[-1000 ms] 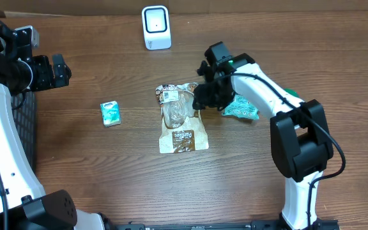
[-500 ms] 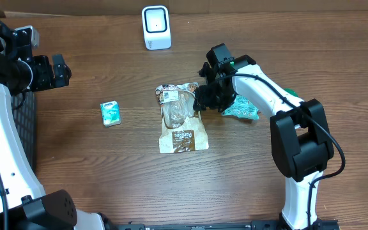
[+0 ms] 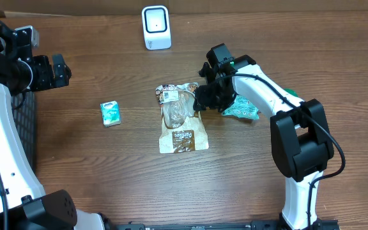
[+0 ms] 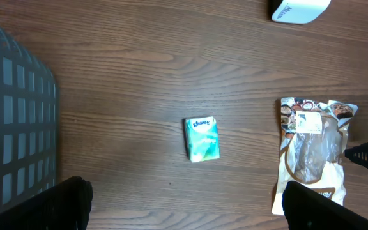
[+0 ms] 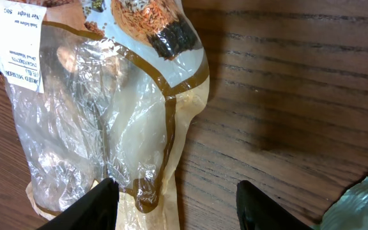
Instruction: Scan the item barcode
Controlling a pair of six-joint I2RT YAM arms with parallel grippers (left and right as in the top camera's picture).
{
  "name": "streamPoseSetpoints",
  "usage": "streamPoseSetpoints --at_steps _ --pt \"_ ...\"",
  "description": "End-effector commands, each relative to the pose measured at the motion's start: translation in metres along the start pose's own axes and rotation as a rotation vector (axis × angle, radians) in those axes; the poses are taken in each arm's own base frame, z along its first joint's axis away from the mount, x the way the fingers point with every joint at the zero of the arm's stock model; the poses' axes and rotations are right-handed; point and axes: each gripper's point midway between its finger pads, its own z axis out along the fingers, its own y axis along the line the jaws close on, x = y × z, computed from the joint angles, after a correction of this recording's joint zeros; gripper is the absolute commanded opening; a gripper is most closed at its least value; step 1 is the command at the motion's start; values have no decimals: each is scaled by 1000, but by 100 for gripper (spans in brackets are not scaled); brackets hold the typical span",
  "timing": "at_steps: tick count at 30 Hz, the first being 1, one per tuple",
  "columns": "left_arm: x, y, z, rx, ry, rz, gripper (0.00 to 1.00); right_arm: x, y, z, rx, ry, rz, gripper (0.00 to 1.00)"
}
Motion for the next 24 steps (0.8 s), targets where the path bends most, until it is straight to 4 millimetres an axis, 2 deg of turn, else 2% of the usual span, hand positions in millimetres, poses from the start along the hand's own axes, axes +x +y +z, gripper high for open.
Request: streamPoseSetpoints --at_steps 1,6,10,16,19,24 --pt "-2 -3 0 7 -5 23 99 3 4 1 -9 5 -2 57" --pt "-2 -3 0 7 -5 23 100 4 11 -1 -57 16 1 56" --pt "-2 -3 0 7 -5 23 100 0 15 -13 -134 21 30 59" --pt "-2 -3 0 7 -5 23 99 -7 -9 -28 -191 10 117 68" --pt "-2 -3 0 7 -5 23 100 -4 -17 -26 -210 19 146 70" --pt "-2 -3 0 7 -5 23 99 7 -16 -6 -236 33 137 71"
